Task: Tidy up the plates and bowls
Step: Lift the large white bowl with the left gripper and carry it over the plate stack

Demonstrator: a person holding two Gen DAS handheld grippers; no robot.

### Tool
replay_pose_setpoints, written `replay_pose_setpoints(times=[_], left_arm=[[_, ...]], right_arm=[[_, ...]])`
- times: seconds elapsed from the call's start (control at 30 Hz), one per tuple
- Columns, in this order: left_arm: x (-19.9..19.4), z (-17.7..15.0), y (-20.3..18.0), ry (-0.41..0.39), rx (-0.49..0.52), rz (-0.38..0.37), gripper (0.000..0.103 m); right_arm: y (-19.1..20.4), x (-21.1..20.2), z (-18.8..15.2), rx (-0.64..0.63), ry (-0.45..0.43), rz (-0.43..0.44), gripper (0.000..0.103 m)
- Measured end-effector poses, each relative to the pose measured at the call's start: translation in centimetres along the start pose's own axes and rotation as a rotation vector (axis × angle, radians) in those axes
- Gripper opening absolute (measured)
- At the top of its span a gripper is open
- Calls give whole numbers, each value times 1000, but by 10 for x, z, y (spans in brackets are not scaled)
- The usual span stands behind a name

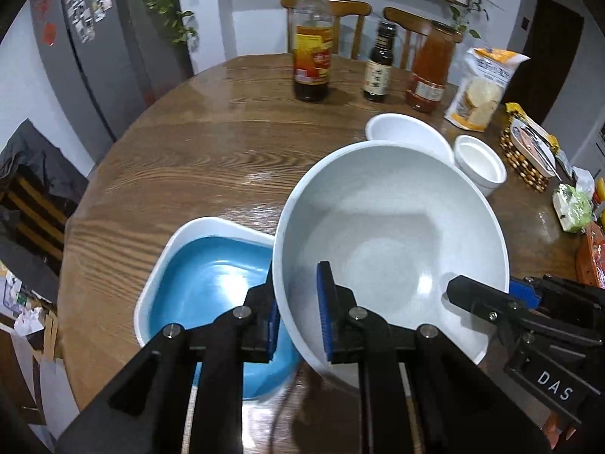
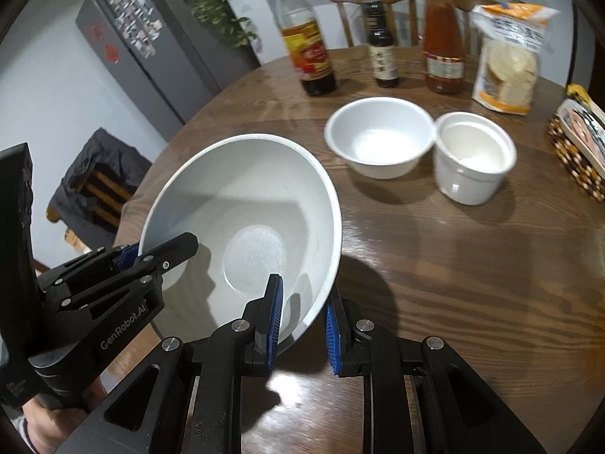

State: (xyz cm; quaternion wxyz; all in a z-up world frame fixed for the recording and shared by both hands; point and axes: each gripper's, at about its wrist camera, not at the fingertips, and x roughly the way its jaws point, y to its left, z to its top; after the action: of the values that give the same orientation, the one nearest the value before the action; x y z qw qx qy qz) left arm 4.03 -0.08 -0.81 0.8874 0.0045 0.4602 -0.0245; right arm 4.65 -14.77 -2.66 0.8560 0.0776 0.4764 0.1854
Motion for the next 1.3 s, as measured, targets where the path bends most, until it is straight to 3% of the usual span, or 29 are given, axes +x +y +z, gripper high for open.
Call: replay_pose_setpoints(times=[0.77,1.3], left_arm=[[7,-13,97,46,-47,49,17],[39,-10,108,114,-27,29,22]], right_arm=[[79,54,5,-41,67,45,23],[89,80,8,-10,142,5,23]])
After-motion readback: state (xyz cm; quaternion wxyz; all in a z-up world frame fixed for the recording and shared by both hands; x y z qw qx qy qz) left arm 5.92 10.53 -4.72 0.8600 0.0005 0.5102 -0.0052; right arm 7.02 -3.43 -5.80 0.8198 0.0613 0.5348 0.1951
